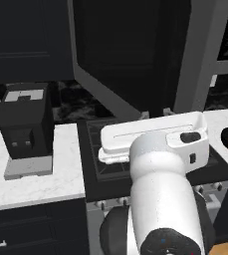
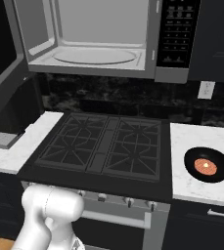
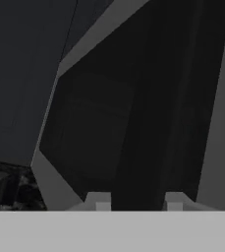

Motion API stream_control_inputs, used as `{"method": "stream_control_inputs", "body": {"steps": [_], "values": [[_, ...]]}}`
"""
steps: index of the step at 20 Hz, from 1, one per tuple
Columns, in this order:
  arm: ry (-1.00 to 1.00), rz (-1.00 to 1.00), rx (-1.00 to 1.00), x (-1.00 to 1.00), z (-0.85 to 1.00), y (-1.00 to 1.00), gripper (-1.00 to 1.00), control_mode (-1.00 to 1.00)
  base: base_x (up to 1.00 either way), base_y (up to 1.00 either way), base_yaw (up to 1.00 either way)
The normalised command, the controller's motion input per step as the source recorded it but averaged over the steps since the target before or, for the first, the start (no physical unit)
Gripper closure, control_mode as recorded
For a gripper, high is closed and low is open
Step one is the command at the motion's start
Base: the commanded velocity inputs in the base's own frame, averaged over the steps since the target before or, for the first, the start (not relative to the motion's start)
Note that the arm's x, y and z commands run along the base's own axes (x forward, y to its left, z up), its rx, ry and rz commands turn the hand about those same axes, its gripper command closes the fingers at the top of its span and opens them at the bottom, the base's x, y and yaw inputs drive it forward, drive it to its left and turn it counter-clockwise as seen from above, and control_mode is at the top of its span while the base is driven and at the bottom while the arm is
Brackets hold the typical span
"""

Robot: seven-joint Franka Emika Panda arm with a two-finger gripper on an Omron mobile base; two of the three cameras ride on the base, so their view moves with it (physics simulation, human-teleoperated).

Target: Open the microwave, place the bowl with waffle inside the microwave, then close the microwave door and turn it on.

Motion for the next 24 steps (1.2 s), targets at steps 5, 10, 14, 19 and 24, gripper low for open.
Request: {"method": "stream_control_inputs", "body": {"steps": [5,10,14,19,24], "values": [[0.0,0.0,0.0,0.35,0.0,1.0,1.0,-1.0,0.0,0.0,0.0],[-0.01,0.0,0.03,-0.34,0.01,0.09,-1.0,-1.0,0.0,0.0,0.0],[-0.11,-0.01,0.12,-0.99,0.12,-0.35,-1.0,-1.0,0.0,0.0,0.0],[-0.05,-0.07,0.19,-0.7,0.11,-0.8,-1.0,-1.0,0.0,0.0,0.0],[0.0,-0.01,0.34,0.0,0.05,-1.0,-1.0,-1.0,0.0,0.0,0.0]]}}
